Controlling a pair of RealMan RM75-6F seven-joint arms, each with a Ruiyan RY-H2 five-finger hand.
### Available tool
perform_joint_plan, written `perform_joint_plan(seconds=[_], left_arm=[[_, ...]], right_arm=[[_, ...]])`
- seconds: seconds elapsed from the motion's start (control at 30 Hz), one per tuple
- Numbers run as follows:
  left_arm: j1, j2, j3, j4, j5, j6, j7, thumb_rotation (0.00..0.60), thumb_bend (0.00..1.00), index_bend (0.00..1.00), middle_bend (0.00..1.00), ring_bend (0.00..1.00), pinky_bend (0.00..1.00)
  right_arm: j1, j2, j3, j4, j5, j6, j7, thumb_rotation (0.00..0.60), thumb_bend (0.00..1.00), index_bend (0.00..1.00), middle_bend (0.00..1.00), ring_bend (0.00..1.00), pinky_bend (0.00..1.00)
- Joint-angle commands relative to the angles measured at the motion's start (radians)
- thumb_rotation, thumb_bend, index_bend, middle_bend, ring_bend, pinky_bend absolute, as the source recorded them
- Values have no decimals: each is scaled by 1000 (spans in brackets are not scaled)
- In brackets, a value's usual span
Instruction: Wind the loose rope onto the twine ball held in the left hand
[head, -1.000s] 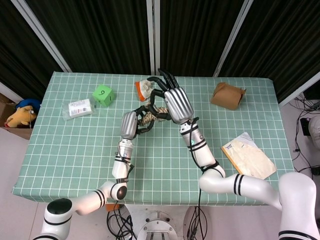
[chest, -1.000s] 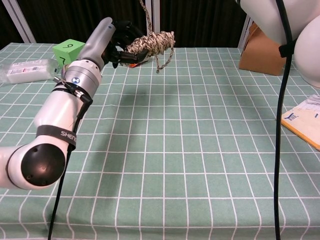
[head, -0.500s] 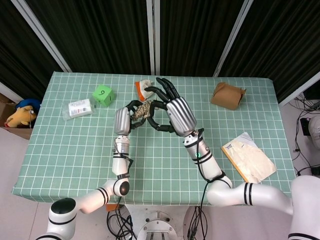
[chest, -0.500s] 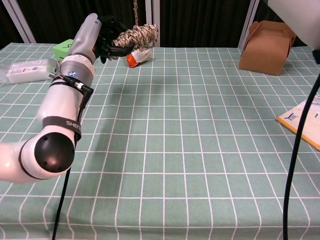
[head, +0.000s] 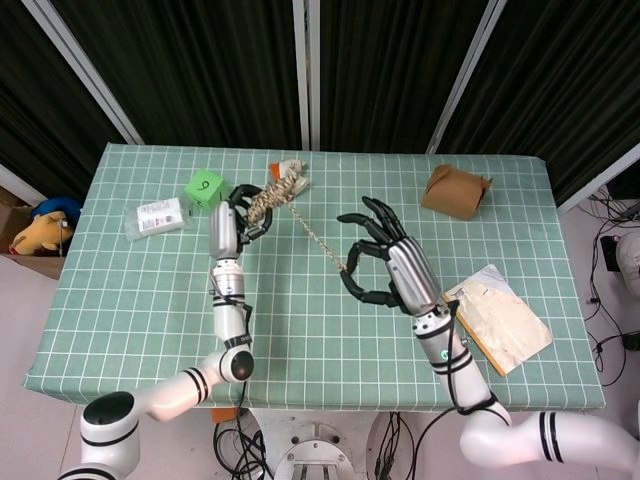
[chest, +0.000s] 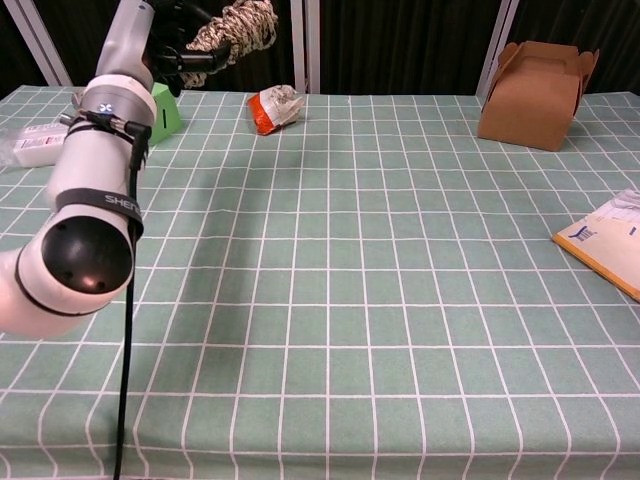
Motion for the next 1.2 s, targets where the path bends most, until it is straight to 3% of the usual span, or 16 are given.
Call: perform_joint_plan(seconds=[0.03, 0.23, 0.4, 0.53, 0.77, 0.9, 1.1, 1.2], left_arm=[[20, 28, -29, -60, -38, 1, -8, 600, 487, 788, 769, 681, 791], [55, 88, -81, -177, -104, -17, -31, 600, 487, 788, 770, 681, 795], [90, 137, -99, -280, -129, -20, -61, 600, 487, 787, 770, 681, 795], [133, 183, -82, -388, -104, -23, -129, 600, 487, 788, 770, 681, 795], [208, 272, 12, -570, 9, -53, -266, 600, 487, 788, 771, 684, 799], [233, 328, 92, -641, 124, -75, -347, 600, 487, 791, 774, 687, 801], [227, 395, 206, -665, 290, -105, -420, 600, 486, 794, 777, 690, 803], [213, 406, 260, -625, 360, -101, -376, 600, 486, 795, 778, 690, 803]], right_arm=[[-61, 22, -43, -19, 10, 31, 61, 600, 605, 939, 239, 0, 0], [-157, 35, -97, 43, 39, 59, 170, 600, 605, 940, 239, 0, 0], [-191, 42, -94, 105, 123, 7, 248, 600, 605, 942, 239, 0, 0], [-196, 29, -79, 164, 156, -31, 255, 600, 605, 942, 239, 0, 0], [-177, -8, -47, 231, 211, -118, 258, 600, 605, 942, 238, 0, 0], [-155, -39, -20, 274, 246, -167, 246, 600, 605, 942, 236, 0, 0], [-114, -69, 31, 312, 275, -218, 217, 600, 604, 942, 233, 0, 0], [-87, -74, 63, 315, 280, -232, 192, 600, 604, 942, 233, 0, 0]])
